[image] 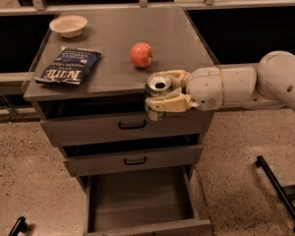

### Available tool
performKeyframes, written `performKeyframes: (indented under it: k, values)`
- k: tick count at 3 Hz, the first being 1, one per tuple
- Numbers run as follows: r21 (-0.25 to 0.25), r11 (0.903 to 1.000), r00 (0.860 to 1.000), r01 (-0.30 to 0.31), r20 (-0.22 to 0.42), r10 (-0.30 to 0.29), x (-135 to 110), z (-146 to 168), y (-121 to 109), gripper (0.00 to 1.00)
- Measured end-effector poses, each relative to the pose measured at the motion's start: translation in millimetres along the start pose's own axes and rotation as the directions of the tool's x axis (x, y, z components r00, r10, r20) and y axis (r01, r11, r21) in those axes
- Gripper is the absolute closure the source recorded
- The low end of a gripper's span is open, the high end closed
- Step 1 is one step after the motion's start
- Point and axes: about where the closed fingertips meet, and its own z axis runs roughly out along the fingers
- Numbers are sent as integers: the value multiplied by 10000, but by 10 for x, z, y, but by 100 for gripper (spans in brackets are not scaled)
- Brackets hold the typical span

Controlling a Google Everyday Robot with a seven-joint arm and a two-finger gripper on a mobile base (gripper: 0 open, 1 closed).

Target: Place green can into bottom drawer

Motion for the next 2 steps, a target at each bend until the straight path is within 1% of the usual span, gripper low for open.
performKeyframes:
  k: [1, 2]
  values:
    - [-343, 9994, 10000, 49, -35, -50, 52, 45, 27, 100]
    - [-1146, 9923, 9954, -479, -875, 379, 369, 82, 354, 100]
